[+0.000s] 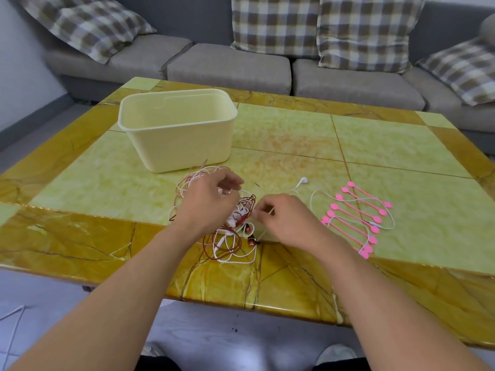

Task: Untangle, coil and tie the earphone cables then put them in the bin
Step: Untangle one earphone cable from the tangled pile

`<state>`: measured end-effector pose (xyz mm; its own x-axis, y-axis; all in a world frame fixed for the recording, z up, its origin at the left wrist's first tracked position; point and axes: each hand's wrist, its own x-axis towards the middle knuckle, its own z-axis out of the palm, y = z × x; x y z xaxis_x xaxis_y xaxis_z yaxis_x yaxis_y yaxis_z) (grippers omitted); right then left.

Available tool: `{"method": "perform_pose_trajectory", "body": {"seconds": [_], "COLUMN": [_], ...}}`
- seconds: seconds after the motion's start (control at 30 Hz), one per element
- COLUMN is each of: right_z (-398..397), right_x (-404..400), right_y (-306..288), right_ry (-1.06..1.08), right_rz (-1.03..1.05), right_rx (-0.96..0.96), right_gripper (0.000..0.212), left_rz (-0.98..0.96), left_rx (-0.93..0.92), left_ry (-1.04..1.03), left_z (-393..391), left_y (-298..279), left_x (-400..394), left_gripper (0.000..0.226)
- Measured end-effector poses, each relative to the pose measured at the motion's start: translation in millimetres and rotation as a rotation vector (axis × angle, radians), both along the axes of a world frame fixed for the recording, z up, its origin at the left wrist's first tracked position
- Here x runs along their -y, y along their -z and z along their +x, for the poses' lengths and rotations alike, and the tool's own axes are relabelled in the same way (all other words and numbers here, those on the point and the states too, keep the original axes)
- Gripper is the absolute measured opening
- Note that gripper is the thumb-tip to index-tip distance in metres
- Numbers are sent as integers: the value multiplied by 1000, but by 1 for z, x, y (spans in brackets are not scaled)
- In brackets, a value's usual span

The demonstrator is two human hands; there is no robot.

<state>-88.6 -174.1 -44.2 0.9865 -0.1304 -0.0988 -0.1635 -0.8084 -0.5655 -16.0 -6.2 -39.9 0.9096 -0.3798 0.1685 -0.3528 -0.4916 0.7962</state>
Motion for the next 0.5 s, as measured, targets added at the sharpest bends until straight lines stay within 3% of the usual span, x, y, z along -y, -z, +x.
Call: {"method": "perform_pose_trajectory", "body": {"seconds": [0.13,0.33,0.5], "right_z": [-2,-2,-3], "right_x": [7,7,12], "right_y": [-16,-22,-32], "right_ry": [76,170,325], "right_rz": [249,602,949], "right_rx": [167,318,449], "right_gripper": [17,19,18], "left_rz": [272,320,414], "left_rx": [5,56,96], "left_ry": [73,32,-42], "left_z": [0,4,9], "left_y": [12,13,19], "left_x": [-3,-4,-8], "left_gripper": [34,39,29]}}
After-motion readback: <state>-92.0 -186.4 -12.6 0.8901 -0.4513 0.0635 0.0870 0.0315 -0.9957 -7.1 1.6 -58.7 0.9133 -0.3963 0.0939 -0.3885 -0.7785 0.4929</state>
